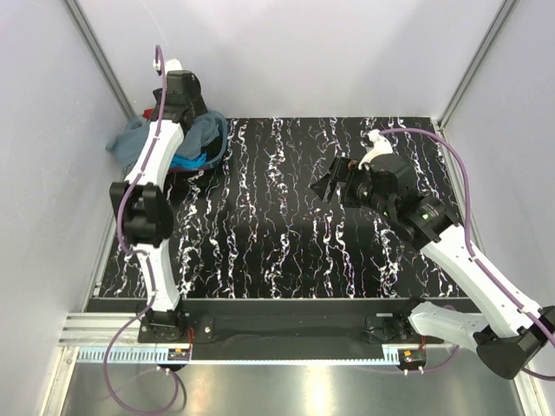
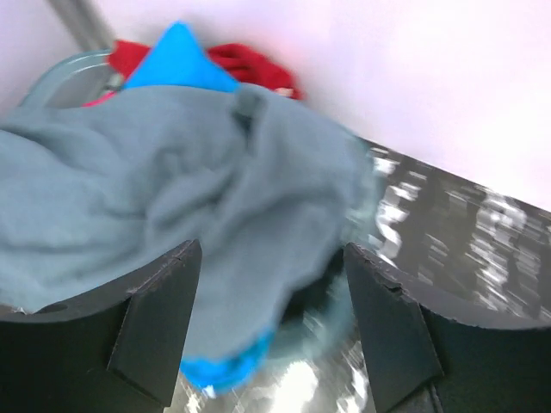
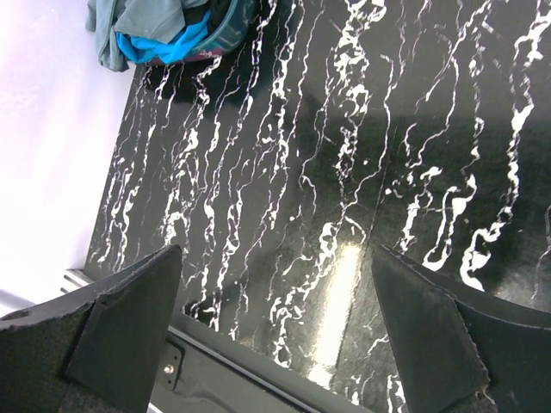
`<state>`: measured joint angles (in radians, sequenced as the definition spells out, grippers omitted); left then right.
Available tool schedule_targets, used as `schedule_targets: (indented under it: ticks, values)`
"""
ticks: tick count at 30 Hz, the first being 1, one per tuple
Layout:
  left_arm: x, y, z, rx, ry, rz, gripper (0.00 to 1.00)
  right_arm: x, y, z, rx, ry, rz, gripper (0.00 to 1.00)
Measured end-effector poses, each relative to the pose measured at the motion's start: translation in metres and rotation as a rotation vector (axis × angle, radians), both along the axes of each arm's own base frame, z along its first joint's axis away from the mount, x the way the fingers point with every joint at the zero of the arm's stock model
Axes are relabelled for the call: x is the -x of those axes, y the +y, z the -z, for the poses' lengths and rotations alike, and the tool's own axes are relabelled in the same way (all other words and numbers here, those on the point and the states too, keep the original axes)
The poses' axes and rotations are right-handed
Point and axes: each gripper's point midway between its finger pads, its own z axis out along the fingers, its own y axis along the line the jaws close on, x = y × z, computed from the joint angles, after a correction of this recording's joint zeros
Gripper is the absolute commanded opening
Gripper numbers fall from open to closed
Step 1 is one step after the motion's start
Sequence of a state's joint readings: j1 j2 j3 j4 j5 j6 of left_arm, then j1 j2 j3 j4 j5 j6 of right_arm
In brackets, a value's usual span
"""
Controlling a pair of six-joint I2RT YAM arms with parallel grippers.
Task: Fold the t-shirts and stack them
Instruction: Grab the tshirt from the pile, then move the tshirt to the center of the board
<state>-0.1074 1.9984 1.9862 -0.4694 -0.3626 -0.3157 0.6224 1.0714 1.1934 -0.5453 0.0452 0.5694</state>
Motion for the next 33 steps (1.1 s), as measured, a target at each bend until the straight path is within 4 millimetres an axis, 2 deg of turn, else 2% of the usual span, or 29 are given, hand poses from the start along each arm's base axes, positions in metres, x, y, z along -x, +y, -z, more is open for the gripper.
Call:
schedule_targets:
  ticks: [4,6,8,10,14,17,19,21,23,25,26,27,28,29,30,32,33]
  values:
    - [-0.019,0.029,0.046,-0.036,0.079,-0.071,0.70,-0.001,-0.003,-0.004,0.021,-0.035,-0.006,1.00]
    - [-0.024,0.039,0.066,-0.051,0.119,-0.091,0.62,-0.003,-0.003,-0.004,0.032,-0.047,-0.008,1.00]
    - [-0.029,0.042,0.081,-0.066,0.146,-0.091,0.27,-0.005,-0.002,-0.003,0.046,-0.058,-0.015,1.00]
    - [-0.034,0.042,0.091,-0.084,0.168,-0.074,0.00,-0.008,-0.001,0.001,0.064,-0.056,-0.022,1.00]
    - [-0.037,0.036,0.090,-0.106,0.180,-0.034,0.00,-0.012,0.001,0.009,0.088,-0.046,-0.030,1.00]
    - [-0.040,0.024,0.065,-0.138,0.134,0.011,0.00,-0.012,0.001,0.010,0.090,-0.044,-0.031,1.00]
    - [-0.039,0.006,0.038,-0.171,0.086,0.059,0.00,-0.012,0.002,0.010,0.090,-0.043,-0.032,1.00]
    - [-0.032,-0.028,-0.005,-0.214,0.007,0.138,0.00,-0.012,0.002,0.010,0.089,-0.043,-0.034,1.00]
    - [-0.015,-0.075,-0.057,-0.245,-0.092,0.240,0.00,-0.012,0.002,0.010,0.089,-0.043,-0.034,1.00]
    - [0.018,-0.135,-0.117,-0.248,-0.221,0.371,0.00,-0.012,0.001,0.010,0.089,-0.043,-0.026,1.00]
    - [0.047,-0.171,-0.159,-0.226,-0.320,0.457,0.00,-0.012,0.000,0.009,0.087,-0.043,-0.019,1.00]
    - [0.070,-0.194,-0.188,-0.198,-0.389,0.519,0.00,-0.011,-0.001,0.007,0.082,-0.043,-0.012,1.00]
    - [0.104,-0.220,-0.223,-0.154,-0.475,0.603,0.00,-0.011,-0.004,0.005,0.076,-0.047,0.000,1.00]
    - [0.142,-0.237,-0.259,-0.089,-0.574,0.680,0.00,-0.011,-0.006,0.002,0.070,-0.054,0.014,1.00]
    - [0.177,-0.243,-0.289,-0.020,-0.658,0.744,0.00,-0.009,-0.009,-0.001,0.060,-0.061,0.030,1.00]
    - [0.236,-0.225,-0.333,0.102,-0.791,0.799,0.00,-0.006,-0.017,-0.006,0.047,-0.076,0.058,1.00]
    - [0.255,-0.212,-0.347,0.151,-0.844,0.806,0.00,-0.004,-0.020,-0.009,0.038,-0.085,0.073,1.00]
